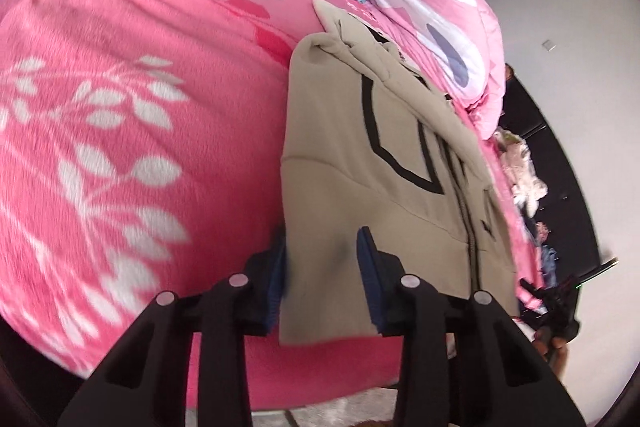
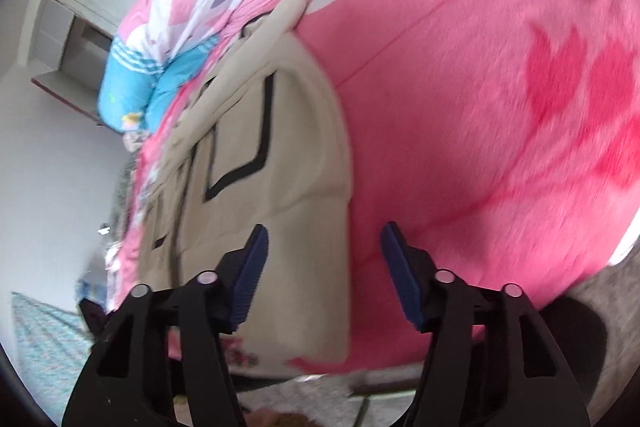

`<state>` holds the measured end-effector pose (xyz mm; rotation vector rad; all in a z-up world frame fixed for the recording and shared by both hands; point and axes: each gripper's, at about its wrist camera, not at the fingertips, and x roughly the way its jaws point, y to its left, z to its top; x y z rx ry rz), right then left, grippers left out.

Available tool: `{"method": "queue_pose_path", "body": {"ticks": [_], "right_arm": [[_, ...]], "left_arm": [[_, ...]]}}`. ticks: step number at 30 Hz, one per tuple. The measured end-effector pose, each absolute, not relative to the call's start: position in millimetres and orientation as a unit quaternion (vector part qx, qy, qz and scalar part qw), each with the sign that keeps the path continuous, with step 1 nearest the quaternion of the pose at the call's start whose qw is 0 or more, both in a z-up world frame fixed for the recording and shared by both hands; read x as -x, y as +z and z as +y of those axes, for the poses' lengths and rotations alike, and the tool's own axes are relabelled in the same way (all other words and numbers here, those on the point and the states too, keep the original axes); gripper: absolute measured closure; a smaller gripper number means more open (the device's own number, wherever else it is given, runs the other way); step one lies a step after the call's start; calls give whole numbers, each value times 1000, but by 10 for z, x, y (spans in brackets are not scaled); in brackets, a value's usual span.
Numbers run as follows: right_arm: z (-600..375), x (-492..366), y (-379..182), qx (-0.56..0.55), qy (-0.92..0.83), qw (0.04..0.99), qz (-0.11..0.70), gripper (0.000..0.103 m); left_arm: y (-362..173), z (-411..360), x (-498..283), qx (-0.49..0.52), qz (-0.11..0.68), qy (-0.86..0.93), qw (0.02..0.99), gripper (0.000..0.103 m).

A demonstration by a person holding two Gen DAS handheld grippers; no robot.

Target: Fold large clothes

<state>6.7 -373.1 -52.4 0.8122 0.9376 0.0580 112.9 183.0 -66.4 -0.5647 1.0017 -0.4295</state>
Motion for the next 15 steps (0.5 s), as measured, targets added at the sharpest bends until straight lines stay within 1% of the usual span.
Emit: {"method": "queue_pose_path", "body": {"ticks": [2, 5, 8, 11, 14, 15], "right_arm": [[-3675, 19, -593, -412, 52, 795, 443, 58], [-3650, 50, -635, -420, 55, 788, 447, 62], [-3697, 2, -648, -433, 53, 784, 441, 67], [-3723, -19, -662, -440, 52, 781, 440, 72], [-3662, 27, -687, -439, 55, 778, 447, 78], [-3651, 52, -697, -439, 56, 777, 447, 83]], "left_arm": [[-693, 1849, -1084, 288, 472, -213, 805, 70], [-766, 1873, -1091, 308, 474, -215, 796, 70], [-828, 1902, -1186, 323, 478, -211, 789, 76], [-864, 1907, -1220, 336, 480, -212, 782, 78], [-843, 1927, -1139, 338, 480, -217, 780, 78], [-839, 1930, -1108, 340, 481, -218, 778, 78]]}}
